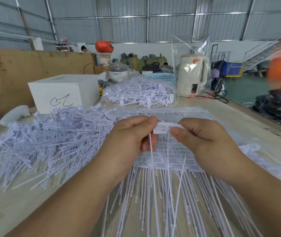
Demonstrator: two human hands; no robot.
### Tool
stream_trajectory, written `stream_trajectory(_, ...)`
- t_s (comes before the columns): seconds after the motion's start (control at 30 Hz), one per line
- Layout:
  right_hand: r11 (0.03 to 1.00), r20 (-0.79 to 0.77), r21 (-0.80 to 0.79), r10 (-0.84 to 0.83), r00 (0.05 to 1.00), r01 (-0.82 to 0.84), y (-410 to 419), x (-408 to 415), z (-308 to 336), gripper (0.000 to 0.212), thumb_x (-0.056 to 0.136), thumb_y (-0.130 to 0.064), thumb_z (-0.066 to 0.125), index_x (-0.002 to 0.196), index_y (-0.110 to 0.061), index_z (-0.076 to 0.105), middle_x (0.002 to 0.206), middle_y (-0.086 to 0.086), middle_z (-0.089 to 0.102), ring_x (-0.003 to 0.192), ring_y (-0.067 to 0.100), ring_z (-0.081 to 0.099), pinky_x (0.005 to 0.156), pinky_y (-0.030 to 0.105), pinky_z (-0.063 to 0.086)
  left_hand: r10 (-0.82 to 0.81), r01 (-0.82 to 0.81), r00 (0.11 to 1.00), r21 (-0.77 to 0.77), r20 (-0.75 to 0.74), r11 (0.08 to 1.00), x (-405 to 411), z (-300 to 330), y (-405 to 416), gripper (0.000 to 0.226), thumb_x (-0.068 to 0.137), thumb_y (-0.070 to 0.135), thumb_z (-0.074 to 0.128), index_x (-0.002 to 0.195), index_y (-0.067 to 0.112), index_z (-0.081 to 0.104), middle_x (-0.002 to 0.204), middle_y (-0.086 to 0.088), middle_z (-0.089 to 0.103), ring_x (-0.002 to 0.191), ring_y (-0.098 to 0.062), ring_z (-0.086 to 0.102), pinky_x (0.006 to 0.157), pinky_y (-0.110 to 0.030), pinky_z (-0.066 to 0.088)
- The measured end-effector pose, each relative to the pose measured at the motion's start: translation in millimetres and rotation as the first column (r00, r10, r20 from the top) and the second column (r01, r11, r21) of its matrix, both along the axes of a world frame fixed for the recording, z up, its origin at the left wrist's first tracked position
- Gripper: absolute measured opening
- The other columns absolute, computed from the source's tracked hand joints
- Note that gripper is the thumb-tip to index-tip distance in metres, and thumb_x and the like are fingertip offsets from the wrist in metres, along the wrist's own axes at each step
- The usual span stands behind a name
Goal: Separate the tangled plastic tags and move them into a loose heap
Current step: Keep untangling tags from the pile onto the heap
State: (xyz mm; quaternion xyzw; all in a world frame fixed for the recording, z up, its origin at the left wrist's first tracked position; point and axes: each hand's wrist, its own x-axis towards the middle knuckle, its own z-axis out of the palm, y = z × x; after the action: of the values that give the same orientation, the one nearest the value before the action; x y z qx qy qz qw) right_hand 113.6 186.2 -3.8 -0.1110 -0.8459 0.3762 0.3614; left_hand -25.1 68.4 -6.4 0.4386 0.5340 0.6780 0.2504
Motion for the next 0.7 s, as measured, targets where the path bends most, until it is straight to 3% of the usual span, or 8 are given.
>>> stream_trajectory(0.1, 1.000, -0.076, -0.013, -0.023, 0.997, 0.022, -6, -5, -3, 0.040, 0.096, -0.023, 0.058, 0.057, -0.024, 0.051, 0.048, -0.013, 0.033, 0.045, 0.003, 0.031, 0.045, 0.014, 0.025, 0.005, -0.023, 0.975, 0.080, 0.222, 0.997, 11, 1, 4, 0.024, 0.085, 0.032, 0.064, 0.074, 0.014, 0.075, 0.055, 0.001, 0.052, 0.050, -0.010, 0.045, 0.056, -0.025, 0.042)
stream_trajectory(0.2, 0.993, -0.203, -0.069, -0.108, 0.973, 0.096, -4, -5, -1, 0.042, 0.096, -0.031, 0.059, 0.064, -0.007, 0.046, 0.051, -0.012, 0.031, 0.045, 0.003, 0.028, 0.043, 0.016, 0.024, 0.104, -0.160, 0.892, 0.092, 0.440, 0.983, 5, 5, 3, 0.032, 0.099, 0.024, 0.050, 0.079, 0.008, 0.069, 0.053, 0.003, 0.048, 0.043, -0.007, 0.041, 0.053, -0.023, 0.042)
stream_trajectory(0.3, 0.996, -0.219, -0.027, -0.091, 0.971, 0.087, -2, -1, 4, 0.042, 0.090, -0.037, 0.054, 0.065, -0.004, 0.044, 0.051, -0.010, 0.030, 0.046, 0.003, 0.028, 0.043, 0.015, 0.024, 0.191, -0.220, 0.943, 0.082, 0.273, 0.972, -1, 6, 0, 0.031, 0.101, 0.019, 0.048, 0.078, 0.011, 0.069, 0.053, 0.004, 0.050, 0.041, -0.007, 0.039, 0.047, -0.021, 0.042)
stream_trajectory(0.43, 0.997, -0.019, 0.010, 0.082, 0.996, -0.082, -7, 0, 1, 0.036, 0.088, -0.037, 0.054, 0.056, -0.023, 0.044, 0.049, -0.012, 0.029, 0.046, 0.004, 0.027, 0.045, 0.020, 0.023, 0.145, -0.149, 0.987, -0.065, -0.067, 0.987, 9, 2, 0, 0.025, 0.096, 0.013, 0.052, 0.083, 0.015, 0.073, 0.054, 0.003, 0.057, 0.045, -0.011, 0.044, 0.046, -0.023, 0.041)
stream_trajectory(0.5, 0.994, 0.023, 0.003, 0.105, 0.994, -0.105, -6, 1, 2, 0.038, 0.087, -0.037, 0.055, 0.054, -0.023, 0.042, 0.052, -0.010, 0.028, 0.048, 0.008, 0.027, 0.048, 0.024, 0.023, 0.065, -0.070, 0.997, -0.138, -0.040, 0.988, 11, 2, 1, 0.030, 0.099, 0.024, 0.049, 0.090, 0.009, 0.072, 0.054, 0.000, 0.057, 0.046, -0.017, 0.044, 0.051, -0.027, 0.039)
stream_trajectory(0.6, 0.990, 0.060, -0.039, 0.138, 0.989, -0.136, -2, 3, 2, 0.040, 0.084, -0.035, 0.059, 0.054, -0.016, 0.043, 0.055, -0.003, 0.028, 0.051, 0.015, 0.028, 0.050, 0.030, 0.022, -0.042, 0.039, 0.999, -0.181, -0.012, 0.983, 9, 2, 0, 0.054, 0.091, 0.059, 0.042, 0.088, 0.016, 0.075, 0.055, -0.003, 0.058, 0.046, -0.020, 0.044, 0.052, -0.025, 0.040)
stream_trajectory(0.7, 0.985, 0.104, -0.026, 0.171, 0.980, -0.169, 0, 4, 1, 0.041, 0.085, -0.034, 0.059, 0.051, -0.018, 0.043, 0.052, -0.003, 0.027, 0.049, 0.015, 0.027, 0.049, 0.030, 0.022, -0.080, 0.047, 0.984, -0.202, -0.159, 0.978, 11, 0, -1, 0.038, 0.085, 0.054, 0.058, 0.085, 0.019, 0.072, 0.055, 0.001, 0.057, 0.048, -0.016, 0.047, 0.051, -0.026, 0.042)
